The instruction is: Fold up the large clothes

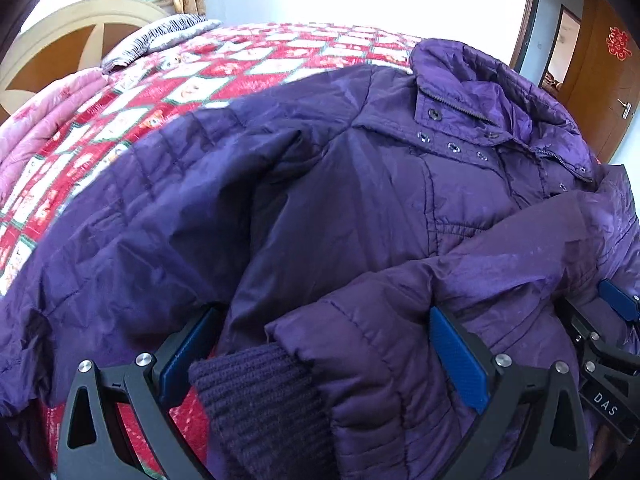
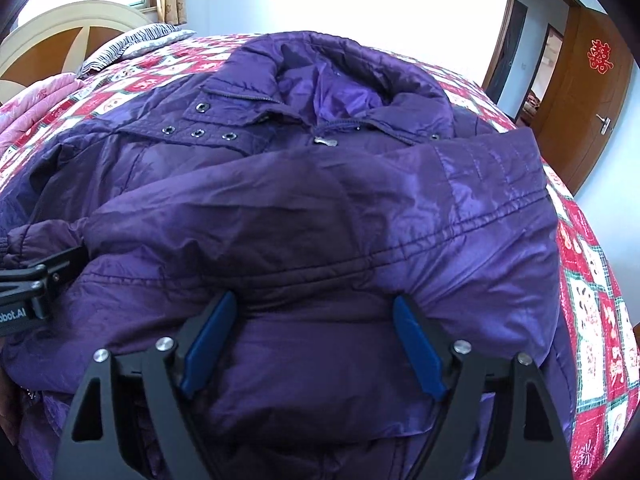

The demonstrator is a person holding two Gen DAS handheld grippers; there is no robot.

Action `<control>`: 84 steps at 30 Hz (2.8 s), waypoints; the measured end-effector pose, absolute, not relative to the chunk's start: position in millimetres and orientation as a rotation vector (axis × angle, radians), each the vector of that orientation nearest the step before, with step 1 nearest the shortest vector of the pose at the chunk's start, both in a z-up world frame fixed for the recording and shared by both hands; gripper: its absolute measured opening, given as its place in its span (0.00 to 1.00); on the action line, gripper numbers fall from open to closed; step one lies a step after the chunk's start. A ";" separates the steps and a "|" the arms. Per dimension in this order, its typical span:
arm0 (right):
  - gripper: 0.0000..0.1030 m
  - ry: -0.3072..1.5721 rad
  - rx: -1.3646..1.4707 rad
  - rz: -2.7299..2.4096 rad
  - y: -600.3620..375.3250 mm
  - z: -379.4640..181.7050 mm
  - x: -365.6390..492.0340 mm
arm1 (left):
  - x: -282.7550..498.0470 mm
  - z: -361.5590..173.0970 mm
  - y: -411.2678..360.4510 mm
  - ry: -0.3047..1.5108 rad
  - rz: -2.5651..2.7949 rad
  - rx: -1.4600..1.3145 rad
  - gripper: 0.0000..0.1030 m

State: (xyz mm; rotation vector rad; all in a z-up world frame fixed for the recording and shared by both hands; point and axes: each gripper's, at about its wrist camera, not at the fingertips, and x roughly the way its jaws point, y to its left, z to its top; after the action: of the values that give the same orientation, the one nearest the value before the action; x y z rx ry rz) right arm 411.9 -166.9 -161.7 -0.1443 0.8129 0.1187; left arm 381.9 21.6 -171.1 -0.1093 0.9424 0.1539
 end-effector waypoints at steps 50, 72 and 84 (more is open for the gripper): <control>0.71 0.655 -0.134 0.109 -188.0 -107.6 346.7 | 188.4 15.1 172.9 0.423 0.149 -0.047 0.26; 0.71 0.693 0.139 -0.018 -294.4 -146.6 295.1 | 265.5 -2.4 -126.3 0.431 -0.335 0.236 0.26; 0.71 0.676 0.240 -0.020 -309.5 -157.0 287.3 | 282.7 -89.9 -177.6 0.493 -0.350 0.365 0.59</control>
State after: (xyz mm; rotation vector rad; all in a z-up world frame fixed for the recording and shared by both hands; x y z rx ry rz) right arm 287.3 -309.5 -157.0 0.2404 0.6758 -0.0203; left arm 282.7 -177.6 -89.9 0.3651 0.4926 -0.3502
